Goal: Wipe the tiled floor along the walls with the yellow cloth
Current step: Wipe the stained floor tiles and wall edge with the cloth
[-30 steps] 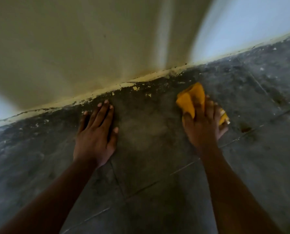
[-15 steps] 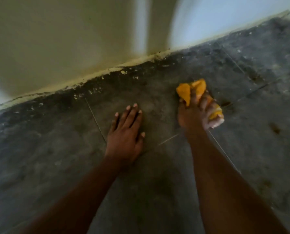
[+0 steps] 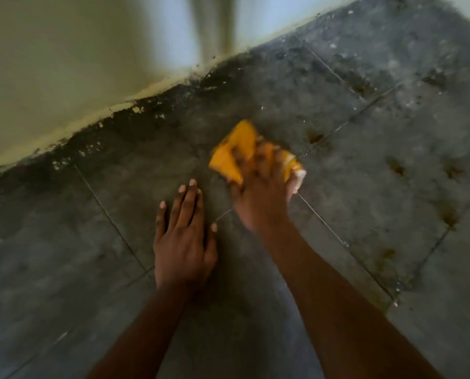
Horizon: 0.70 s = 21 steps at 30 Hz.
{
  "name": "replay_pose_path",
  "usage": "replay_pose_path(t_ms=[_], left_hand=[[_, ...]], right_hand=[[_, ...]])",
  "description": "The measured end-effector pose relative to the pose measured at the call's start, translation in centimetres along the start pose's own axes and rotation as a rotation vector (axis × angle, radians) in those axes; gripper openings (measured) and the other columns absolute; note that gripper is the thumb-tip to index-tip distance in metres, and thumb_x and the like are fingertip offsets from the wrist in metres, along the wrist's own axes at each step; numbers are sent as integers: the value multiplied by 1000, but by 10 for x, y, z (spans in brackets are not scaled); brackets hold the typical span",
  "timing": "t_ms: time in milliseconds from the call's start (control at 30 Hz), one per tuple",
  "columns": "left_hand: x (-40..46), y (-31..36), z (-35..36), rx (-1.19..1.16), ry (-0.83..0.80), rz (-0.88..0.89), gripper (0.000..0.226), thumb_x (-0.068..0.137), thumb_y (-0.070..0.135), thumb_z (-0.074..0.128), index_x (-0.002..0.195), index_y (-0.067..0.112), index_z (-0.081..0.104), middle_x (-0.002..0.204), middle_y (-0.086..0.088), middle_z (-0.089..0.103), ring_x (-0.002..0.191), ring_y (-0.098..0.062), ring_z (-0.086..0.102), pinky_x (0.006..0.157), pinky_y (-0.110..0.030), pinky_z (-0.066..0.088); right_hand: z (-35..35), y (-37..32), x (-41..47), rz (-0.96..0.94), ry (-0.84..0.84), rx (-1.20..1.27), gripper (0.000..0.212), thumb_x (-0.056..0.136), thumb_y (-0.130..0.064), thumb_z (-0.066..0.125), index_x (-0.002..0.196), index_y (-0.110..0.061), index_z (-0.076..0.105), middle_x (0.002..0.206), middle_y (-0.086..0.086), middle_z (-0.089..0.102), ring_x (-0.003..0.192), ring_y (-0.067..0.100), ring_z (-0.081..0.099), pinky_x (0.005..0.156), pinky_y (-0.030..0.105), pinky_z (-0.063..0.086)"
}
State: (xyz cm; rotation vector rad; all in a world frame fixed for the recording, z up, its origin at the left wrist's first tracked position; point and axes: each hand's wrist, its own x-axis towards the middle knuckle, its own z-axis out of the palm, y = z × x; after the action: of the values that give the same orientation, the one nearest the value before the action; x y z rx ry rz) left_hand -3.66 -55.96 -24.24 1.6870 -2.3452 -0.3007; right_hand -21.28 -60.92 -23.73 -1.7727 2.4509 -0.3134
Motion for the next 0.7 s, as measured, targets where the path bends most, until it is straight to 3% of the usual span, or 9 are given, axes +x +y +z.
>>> replay_pose_path(t_ms=[67,133,233,333,400,467,567,633,700], left_hand=[[1,-1,0,-7,19,4,66,99,37,42,158,7,41,173,-6,23,161,-21,18,130,-51,15],[-1,0,0,-7,6,-3,67,99,38,39,159,6,39,173,-5,21,161,-20,16,130,-51,16],[-2,1,1,9,-11,-5,71,101,43,32,162,7,31,175,-5,15,162,-19,10,131,-51,12],[-1,0,3,21,7,-12,72,101,45,31,163,8,30,175,-5,16,162,-19,10,131,-49,9],[-3,2,3,22,-11,-8,72,101,45,30,163,9,28,175,-4,15,162,-19,9,132,-48,8],[-6,-1,3,19,-22,-3,72,101,45,29,163,8,27,175,-5,15,162,-20,10,132,-49,9],[-26,4,3,-11,-28,0,74,99,44,29,162,6,31,174,-7,17,162,-22,14,131,-51,13],[-53,13,3,-23,-51,9,76,99,46,28,163,6,27,175,-6,12,162,-21,9,131,-52,12],[-81,26,6,-10,-67,33,77,100,49,27,165,7,21,176,-5,7,163,-20,3,131,-51,9]], right_hand=[[-5,7,-46,-257,-50,-49,74,93,-53,52,159,-55,18,175,-5,6,160,32,9,116,73,11],[-14,44,-88,-270,-89,-93,78,91,-57,52,158,-60,11,175,-10,1,160,28,9,116,72,15],[-24,105,-81,114,-71,-128,74,90,-66,39,157,-60,10,174,-8,6,160,28,10,118,72,14],[-18,94,-24,564,34,59,69,94,-61,38,158,-51,16,173,-2,10,159,32,4,118,74,5],[-11,60,-17,477,20,55,69,96,-57,43,160,-49,17,174,0,8,159,34,1,119,74,1],[-3,35,-52,137,13,11,69,95,-56,45,159,-49,22,174,-1,10,160,33,4,118,72,3],[-15,66,-139,-284,-47,-67,73,91,-57,47,158,-56,20,175,-8,6,161,26,6,118,69,12],[-31,117,-162,-249,-87,-152,73,89,-62,44,157,-59,18,174,-8,9,160,27,12,118,70,16],[-41,153,-146,95,-59,-168,72,88,-66,34,157,-57,19,173,-4,15,159,29,14,119,74,12]])
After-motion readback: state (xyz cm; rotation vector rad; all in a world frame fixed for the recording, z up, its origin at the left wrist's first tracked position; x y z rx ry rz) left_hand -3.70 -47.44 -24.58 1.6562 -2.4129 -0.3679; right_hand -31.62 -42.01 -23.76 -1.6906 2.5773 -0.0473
